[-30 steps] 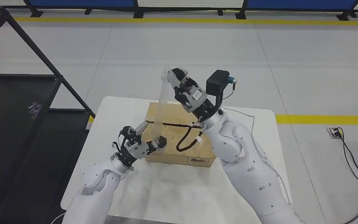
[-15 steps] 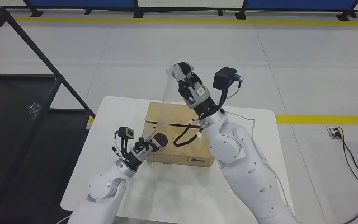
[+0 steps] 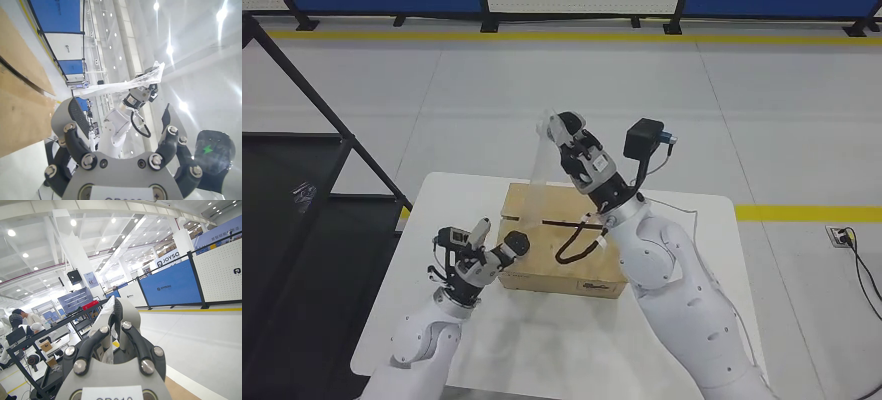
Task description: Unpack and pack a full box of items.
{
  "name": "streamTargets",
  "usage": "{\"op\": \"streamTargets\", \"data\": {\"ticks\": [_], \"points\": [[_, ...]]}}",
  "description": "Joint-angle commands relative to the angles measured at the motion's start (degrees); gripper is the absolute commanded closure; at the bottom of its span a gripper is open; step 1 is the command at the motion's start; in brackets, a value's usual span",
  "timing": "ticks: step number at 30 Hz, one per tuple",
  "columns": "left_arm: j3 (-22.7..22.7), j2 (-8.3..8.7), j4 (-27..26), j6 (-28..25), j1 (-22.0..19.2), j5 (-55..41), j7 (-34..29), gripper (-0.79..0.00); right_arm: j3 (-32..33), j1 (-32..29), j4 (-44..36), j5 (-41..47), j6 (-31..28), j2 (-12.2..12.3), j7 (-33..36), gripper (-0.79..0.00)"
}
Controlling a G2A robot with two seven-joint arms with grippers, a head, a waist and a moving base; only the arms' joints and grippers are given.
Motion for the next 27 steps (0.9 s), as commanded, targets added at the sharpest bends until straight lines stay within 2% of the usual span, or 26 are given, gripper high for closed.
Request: {"op": "streamTargets", "data": {"ticks": [1,6,15,27], "points": [[-0.5,0.02,-0.7,1.9,0.1,-3.2,-1.3,-0.785,-0.1,0.2,0.5,-0.2,-0.5,-0.1,0.2,0.0],[-1.0,-0.01,-0.4,6.1,-0.7,-8.5,-4.1,-0.785,-0.4,0.8,1.4,-0.5,-1.6,-0.2,0.3,0.0],[1.0,-0.61,5.7,12.3,-5.0,-13.9,-6.0,-0.785,-0.8,0.6,0.9,-2.1,-3.1,-0.4,0.5,0.0],[3.2,-1.5,10.8,14.3,-8.3,-17.4,-7.5,-0.785,-0.3,0.1,1.2,-1.8,-5.9,-0.5,0.7,0.0]]}}
